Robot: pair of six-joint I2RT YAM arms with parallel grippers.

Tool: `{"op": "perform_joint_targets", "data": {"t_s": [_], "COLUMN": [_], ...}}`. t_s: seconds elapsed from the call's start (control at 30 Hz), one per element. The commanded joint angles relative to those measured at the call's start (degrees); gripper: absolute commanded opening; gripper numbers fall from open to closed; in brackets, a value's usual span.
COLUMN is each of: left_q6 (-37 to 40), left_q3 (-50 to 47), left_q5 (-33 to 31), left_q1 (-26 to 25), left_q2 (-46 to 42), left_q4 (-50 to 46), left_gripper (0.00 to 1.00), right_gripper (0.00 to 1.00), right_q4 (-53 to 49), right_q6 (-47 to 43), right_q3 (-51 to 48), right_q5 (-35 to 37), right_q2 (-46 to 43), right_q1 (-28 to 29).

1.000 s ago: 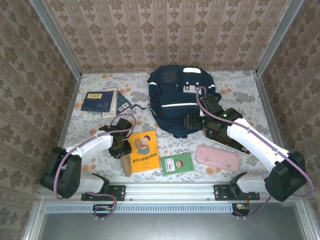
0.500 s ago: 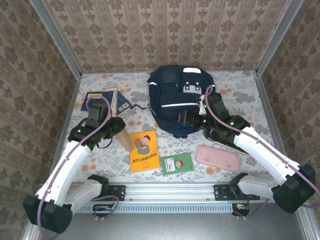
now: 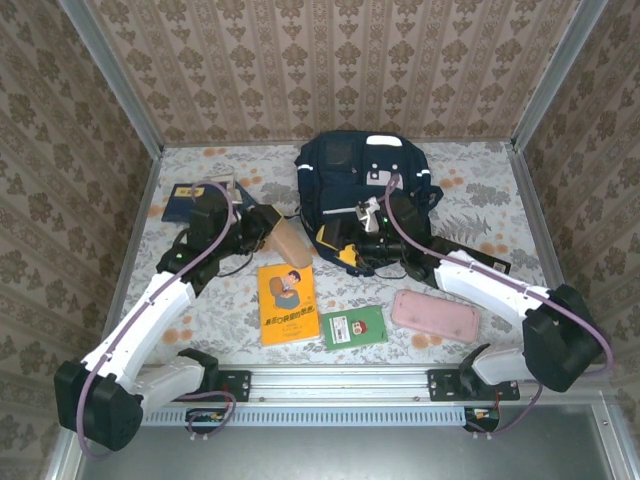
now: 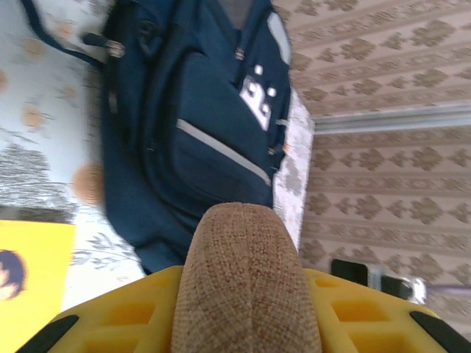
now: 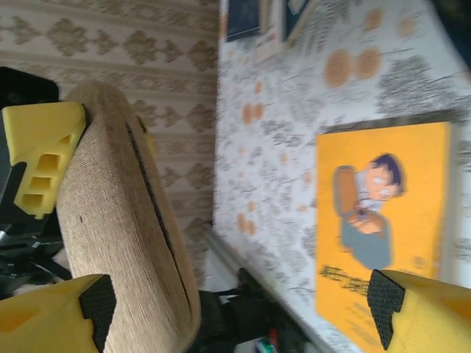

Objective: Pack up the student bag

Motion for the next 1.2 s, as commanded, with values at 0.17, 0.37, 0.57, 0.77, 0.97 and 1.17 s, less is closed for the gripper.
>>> {"op": "perform_joint_targets", "data": {"t_s": [0.17, 0.37, 0.57, 0.77, 0.97, 1.17], "left_q6": [-9.43, -12.16, -13.02, -12.74, -0.78, 34.3], "left_q3": [-1.03, -2.38, -3.08, -3.43, 0.66, 12.14], "left_q5": [2.38, 1.58, 1.09, 0.78, -0.19, -5.13], "left_q1": [-2.76, -3.11, -3.1, -3.11, -3.11, -6.03], "left_q2": [0.22, 0.59, 1.03, 1.55, 2.2, 6.43], "left_q4": [13.02, 16.49, 18.34, 18.4, 10.47, -3.14], "left_gripper": [0.16, 0.16, 0.15, 0.18, 0.63, 0.82], "right_gripper": [0.9, 0.83, 0.64, 0.31, 0.2, 0.16], "right_q4": [33.5, 46.14, 53.19, 53.06, 48.61, 9.79], "right_q6": [18.8, 25.93, 29.44, 29.38, 26.95, 6.54], "right_q3": [-0.45, -1.55, -1.46, -3.04, -5.44, -5.91], "right_q5": [-5.13, -1.61, -0.48, 1.55, 2.7, 5.36], "right_q2": [8.13, 10.63, 12.33, 11.33, 8.05, -9.32], "right_q1": [3.34, 4.35, 5.67, 5.69, 3.63, -6.46]}}
